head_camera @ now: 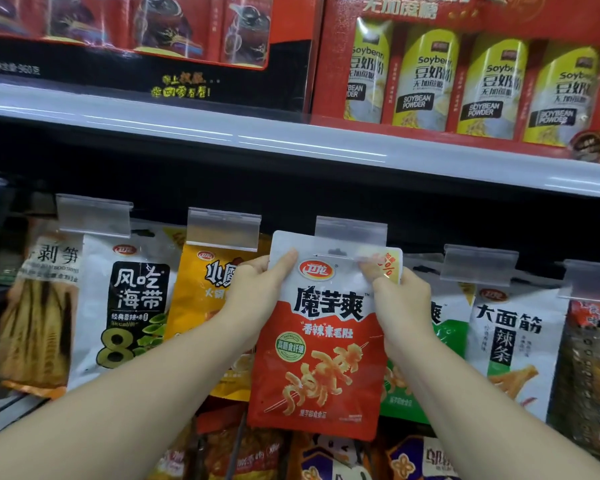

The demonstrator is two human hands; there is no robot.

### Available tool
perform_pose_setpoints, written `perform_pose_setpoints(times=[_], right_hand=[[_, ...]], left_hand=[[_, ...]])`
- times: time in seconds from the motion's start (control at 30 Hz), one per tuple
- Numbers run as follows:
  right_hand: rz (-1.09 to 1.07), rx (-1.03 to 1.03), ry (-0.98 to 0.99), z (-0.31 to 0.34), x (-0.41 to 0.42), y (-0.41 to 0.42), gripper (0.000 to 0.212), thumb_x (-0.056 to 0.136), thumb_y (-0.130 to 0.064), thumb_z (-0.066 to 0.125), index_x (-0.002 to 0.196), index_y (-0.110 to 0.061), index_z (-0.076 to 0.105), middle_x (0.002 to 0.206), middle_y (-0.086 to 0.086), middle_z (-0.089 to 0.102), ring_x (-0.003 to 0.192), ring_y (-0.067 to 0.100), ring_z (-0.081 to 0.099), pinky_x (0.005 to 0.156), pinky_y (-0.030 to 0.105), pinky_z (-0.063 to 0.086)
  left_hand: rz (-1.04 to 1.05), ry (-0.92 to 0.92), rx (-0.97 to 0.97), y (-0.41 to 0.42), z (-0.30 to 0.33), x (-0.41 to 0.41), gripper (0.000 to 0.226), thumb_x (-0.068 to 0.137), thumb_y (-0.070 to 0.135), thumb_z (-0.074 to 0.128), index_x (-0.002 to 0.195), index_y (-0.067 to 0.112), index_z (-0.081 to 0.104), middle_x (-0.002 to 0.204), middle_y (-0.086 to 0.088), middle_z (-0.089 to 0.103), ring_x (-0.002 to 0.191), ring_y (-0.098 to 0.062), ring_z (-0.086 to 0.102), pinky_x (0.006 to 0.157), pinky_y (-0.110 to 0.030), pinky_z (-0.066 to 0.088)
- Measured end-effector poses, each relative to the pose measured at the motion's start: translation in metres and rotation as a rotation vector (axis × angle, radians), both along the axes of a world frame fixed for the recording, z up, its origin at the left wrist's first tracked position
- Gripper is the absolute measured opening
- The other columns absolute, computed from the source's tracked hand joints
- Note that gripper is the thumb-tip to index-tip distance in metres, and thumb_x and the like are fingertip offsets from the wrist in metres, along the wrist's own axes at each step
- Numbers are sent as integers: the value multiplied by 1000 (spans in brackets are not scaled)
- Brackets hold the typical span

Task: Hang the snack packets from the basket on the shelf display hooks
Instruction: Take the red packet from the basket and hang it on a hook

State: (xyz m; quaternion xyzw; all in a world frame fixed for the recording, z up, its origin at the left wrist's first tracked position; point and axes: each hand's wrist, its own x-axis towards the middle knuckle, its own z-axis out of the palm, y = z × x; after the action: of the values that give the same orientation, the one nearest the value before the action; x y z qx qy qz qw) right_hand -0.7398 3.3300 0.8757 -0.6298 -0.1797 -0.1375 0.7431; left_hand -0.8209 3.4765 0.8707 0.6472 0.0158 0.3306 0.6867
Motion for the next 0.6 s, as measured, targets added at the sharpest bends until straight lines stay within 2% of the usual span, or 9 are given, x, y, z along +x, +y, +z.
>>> perform_pose_setpoints(times=[0.1, 0.2, 0.27, 0.33, 0.4, 0.47, 0.6], right_hand=[[-5, 3, -8, 3, 1, -3, 27, 79, -38, 75, 70, -16, 63, 76, 12, 67, 73, 31, 64, 71, 45, 54], [-9, 9, -7, 5, 4, -5, 37, 80, -39, 73, 79, -4, 60, 74, 15, 58, 68, 27, 55, 66, 43, 49], [0, -7, 2, 5, 5, -5, 35, 81, -38, 72, 80, -5, 60, 75, 15, 58, 68, 27, 55, 66, 42, 48], [10, -43, 11, 4, 4, -3, 31, 83, -38, 71, 75, -11, 58, 78, 12, 60, 72, 28, 58, 72, 39, 48], [9, -74, 16, 3, 6, -2, 29, 85, -38, 69, 79, -11, 59, 85, 12, 61, 79, 29, 59, 77, 38, 47], [-1, -91, 9, 1, 10, -1, 27, 86, -37, 68, 84, -10, 65, 84, 15, 66, 77, 28, 59, 71, 35, 45], [-48, -128, 15, 1, 22, 3, 26, 84, -39, 70, 81, -13, 68, 79, 12, 70, 74, 32, 63, 71, 40, 53]], left_hand=[[11, -27, 1, -1, 2, 2, 28, 91, 37, 60, 94, 12, 70, 79, -8, 77, 69, -25, 74, 65, -35, 61], [5, -43, -9, -3, 5, 4, 24, 92, 35, 60, 82, 14, 69, 72, -6, 76, 59, -19, 73, 50, -26, 56], [23, -32, -9, -3, 4, 6, 28, 92, 34, 60, 71, 16, 64, 63, -4, 73, 52, -17, 70, 44, -23, 52], [50, -15, -8, 0, 1, 9, 33, 92, 34, 61, 65, 14, 62, 61, -6, 72, 52, -18, 69, 45, -24, 53], [65, 9, 4, 3, -1, 12, 31, 92, 35, 60, 76, 10, 68, 69, -7, 75, 59, -20, 72, 51, -25, 56], [86, 28, 28, 5, -3, 16, 32, 93, 36, 59, 85, 8, 71, 71, -4, 76, 58, -14, 72, 47, -19, 54], [117, 50, 47, 8, -4, 28, 29, 93, 36, 59, 87, 11, 72, 71, -1, 76, 60, -14, 73, 47, -20, 55]])
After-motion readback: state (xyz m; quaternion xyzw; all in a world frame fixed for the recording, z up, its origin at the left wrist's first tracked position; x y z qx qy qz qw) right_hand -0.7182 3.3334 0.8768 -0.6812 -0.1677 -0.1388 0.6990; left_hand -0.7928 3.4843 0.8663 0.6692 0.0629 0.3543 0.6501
